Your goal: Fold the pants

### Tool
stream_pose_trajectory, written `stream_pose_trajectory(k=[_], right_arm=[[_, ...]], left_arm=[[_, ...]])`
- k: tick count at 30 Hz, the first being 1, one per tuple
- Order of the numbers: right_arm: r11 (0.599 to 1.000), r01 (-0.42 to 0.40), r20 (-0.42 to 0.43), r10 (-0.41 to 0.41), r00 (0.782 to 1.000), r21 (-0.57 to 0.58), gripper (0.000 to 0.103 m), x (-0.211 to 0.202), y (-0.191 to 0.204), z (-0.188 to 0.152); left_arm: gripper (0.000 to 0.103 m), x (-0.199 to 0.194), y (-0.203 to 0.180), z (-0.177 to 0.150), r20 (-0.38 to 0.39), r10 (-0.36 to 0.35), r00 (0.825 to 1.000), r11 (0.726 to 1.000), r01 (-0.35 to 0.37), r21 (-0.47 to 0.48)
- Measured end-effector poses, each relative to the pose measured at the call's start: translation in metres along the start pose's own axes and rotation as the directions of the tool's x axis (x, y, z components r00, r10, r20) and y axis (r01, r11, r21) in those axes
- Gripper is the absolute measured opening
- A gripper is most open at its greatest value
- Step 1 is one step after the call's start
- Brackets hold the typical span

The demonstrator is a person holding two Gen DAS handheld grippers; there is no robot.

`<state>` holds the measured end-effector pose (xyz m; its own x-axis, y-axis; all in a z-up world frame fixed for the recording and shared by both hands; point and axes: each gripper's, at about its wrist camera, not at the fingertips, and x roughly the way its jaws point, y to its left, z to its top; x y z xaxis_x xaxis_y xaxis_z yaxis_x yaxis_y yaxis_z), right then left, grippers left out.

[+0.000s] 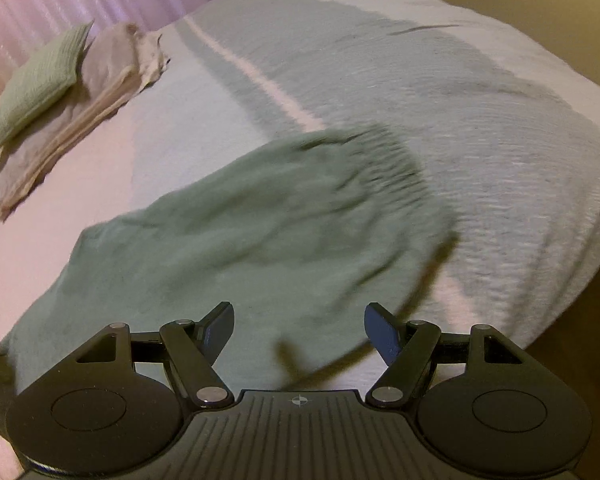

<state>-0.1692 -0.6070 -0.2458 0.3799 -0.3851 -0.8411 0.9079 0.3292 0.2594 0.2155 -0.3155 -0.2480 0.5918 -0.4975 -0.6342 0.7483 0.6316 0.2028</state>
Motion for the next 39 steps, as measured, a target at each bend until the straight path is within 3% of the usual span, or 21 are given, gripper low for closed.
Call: stream_pose_trajectory(k=[4,5,7,9,10,11,14,17,20,23,27,31,32,34,35,39], right_arm=[[0.999,0.028,0.011,-0.029,1.000,0.038,0.070,-0.013,-0.041,0.000],[0.998,0.036,0.009,-0.036,0.999,0.049,0.069,-0.014,-0.053,0.000],[0.997,0.052,0.002,-0.052,0.999,0.062,0.069,-0.014,-0.068,0.000],[0.996,0.034,0.014,-0.035,0.999,0.078,0.069,-0.018,-0.078,0.001],[0.997,0.010,0.026,-0.013,1.000,0.082,0.069,-0.020,-0.080,0.003],[0.997,-0.024,0.039,0.021,0.999,0.077,0.069,-0.022,-0.079,0.004],[0.982,-0.183,0.072,0.180,0.981,0.046,0.069,-0.024,-0.054,0.009],[0.932,-0.362,0.022,0.362,0.932,0.019,0.069,-0.010,-0.009,0.005],[0.871,-0.491,-0.101,0.490,0.866,0.013,0.069,0.023,0.046,-0.009],[0.824,-0.565,-0.226,0.557,0.800,0.030,0.069,0.065,0.102,-0.030],[0.788,-0.603,-0.290,0.609,0.738,0.122,0.069,0.105,0.145,-0.052],[0.790,-0.585,-0.319,0.611,0.725,0.183,0.069,0.137,0.165,-0.062],[0.790,-0.576,-0.304,0.612,0.730,0.208,0.065,0.144,0.167,-0.065],[0.796,-0.549,-0.291,0.604,0.742,0.254,0.032,0.155,0.171,-0.067],[0.793,-0.540,-0.272,0.605,0.748,0.281,0.024,0.158,0.170,-0.067],[0.744,-0.626,-0.126,0.662,0.739,0.235,0.022,0.113,0.162,-0.066]], left_arm=[[0.009,0.019,-0.098,-0.026,-0.097,-0.163,0.982,0.975,0.175,0.136],[0.012,0.029,-0.117,-0.037,-0.148,-0.167,0.975,0.968,0.190,0.161],[0.013,0.044,-0.141,-0.059,-0.199,-0.103,0.975,0.966,0.146,0.213],[0.019,0.039,-0.139,-0.058,-0.196,-0.119,0.973,0.969,0.157,0.191],[0.031,0.033,-0.135,-0.053,-0.208,-0.152,0.966,0.967,0.189,0.171],[0.037,0.022,-0.126,-0.048,-0.212,-0.208,0.955,0.960,0.241,0.141],[0.041,-0.017,-0.085,-0.040,-0.191,-0.295,0.936,0.950,0.309,0.047],[0.045,-0.037,-0.021,-0.036,-0.170,-0.258,0.951,0.960,0.232,-0.159],[0.044,-0.027,0.063,-0.049,-0.229,-0.128,0.965,0.929,0.035,-0.369],[0.044,-0.017,0.121,-0.078,-0.330,-0.070,0.941,0.881,-0.098,-0.464],[0.044,-0.003,0.144,-0.099,-0.387,-0.077,0.919,0.854,-0.140,-0.501],[0.044,0.013,0.156,-0.105,-0.396,-0.084,0.914,0.830,-0.156,-0.536],[0.044,0.014,0.162,-0.106,-0.394,-0.087,0.915,0.821,-0.158,-0.548],[0.044,0.021,0.171,-0.106,-0.397,-0.093,0.913,0.809,-0.163,-0.565],[0.044,0.022,0.174,-0.108,-0.398,-0.094,0.913,0.806,-0.165,-0.569],[0.044,0.022,0.178,-0.105,-0.412,-0.082,0.908,0.828,-0.168,-0.536]])
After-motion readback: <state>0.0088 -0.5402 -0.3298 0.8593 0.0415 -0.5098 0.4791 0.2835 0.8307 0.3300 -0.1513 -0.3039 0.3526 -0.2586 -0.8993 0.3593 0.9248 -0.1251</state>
